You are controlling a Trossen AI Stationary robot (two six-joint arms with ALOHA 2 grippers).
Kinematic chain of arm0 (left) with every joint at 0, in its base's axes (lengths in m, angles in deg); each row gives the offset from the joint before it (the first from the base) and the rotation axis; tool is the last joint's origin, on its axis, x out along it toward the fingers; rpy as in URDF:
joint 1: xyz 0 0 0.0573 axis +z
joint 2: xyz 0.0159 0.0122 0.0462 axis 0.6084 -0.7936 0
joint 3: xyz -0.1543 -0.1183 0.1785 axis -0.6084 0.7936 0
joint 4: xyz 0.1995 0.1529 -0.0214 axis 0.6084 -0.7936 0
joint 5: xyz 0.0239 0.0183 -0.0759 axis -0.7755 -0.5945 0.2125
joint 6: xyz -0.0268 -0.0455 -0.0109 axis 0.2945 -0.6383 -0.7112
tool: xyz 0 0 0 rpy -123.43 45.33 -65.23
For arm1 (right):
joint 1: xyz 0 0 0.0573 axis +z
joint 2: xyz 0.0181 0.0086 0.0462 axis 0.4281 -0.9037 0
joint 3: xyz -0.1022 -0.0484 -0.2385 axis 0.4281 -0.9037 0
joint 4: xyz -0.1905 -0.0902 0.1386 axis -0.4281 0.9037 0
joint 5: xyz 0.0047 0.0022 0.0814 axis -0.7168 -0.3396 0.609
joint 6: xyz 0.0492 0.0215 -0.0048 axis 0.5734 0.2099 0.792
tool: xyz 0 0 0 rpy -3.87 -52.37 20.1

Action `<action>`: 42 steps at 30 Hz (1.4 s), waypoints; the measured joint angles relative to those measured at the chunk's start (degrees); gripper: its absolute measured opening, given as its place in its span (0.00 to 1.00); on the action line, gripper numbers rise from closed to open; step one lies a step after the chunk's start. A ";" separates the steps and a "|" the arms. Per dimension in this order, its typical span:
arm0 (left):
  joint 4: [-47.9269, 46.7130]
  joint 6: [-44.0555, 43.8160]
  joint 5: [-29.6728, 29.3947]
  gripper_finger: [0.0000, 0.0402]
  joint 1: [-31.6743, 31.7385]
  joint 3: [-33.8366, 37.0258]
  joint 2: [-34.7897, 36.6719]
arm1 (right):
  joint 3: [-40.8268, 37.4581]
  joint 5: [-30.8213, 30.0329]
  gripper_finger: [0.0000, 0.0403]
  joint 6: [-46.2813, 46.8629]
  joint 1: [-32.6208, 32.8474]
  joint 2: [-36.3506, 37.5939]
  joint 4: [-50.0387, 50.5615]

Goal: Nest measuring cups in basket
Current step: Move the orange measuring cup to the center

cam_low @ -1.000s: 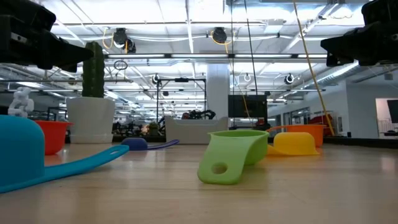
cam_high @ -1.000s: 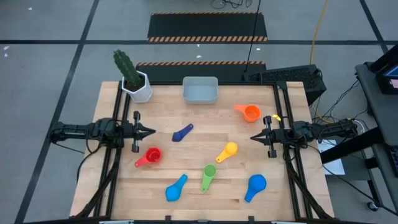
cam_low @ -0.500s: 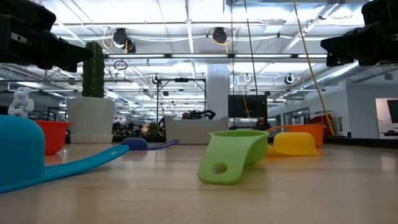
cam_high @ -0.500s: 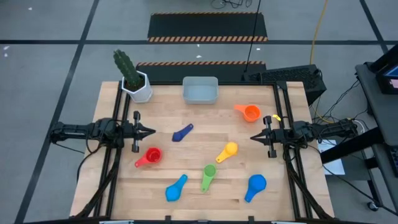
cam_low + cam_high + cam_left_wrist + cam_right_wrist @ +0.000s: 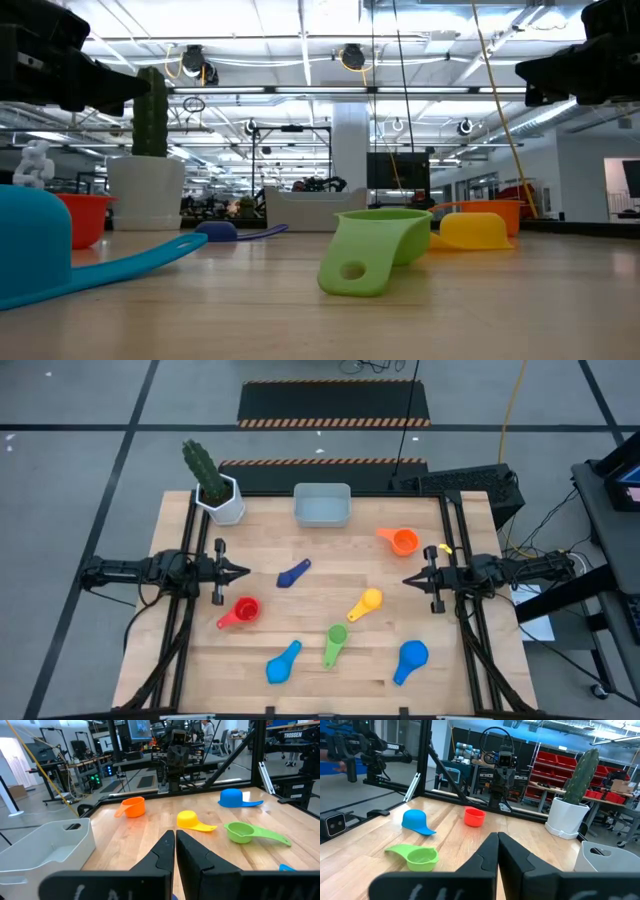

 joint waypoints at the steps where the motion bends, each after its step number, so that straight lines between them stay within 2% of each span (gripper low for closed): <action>1: -0.01 0.00 -0.01 0.05 -0.02 0.02 0.01 | 0.00 0.00 0.00 0.02 0.00 0.00 -0.99; 24: -0.02 0.00 0.00 0.05 -0.02 0.02 -0.01 | -0.02 0.04 0.00 0.04 0.00 0.02 -14.18; 31: 0.00 0.00 0.00 0.05 0.00 0.02 0.00 | 0.03 0.07 0.00 1.04 -0.02 0.02 -30.16; 33: -0.01 0.00 0.00 0.05 -0.02 0.01 -0.02 | 0.97 0.05 0.00 2.45 -0.02 0.05 -32.90; 37: -0.01 -0.01 0.00 0.05 0.00 0.02 -0.01 | 4.03 0.08 0.00 3.45 -0.02 -0.79 -31.44; 42: -0.02 0.00 -0.01 0.05 -0.02 0.02 -0.01 | 10.35 -0.02 0.00 3.14 0.00 -4.82 -31.99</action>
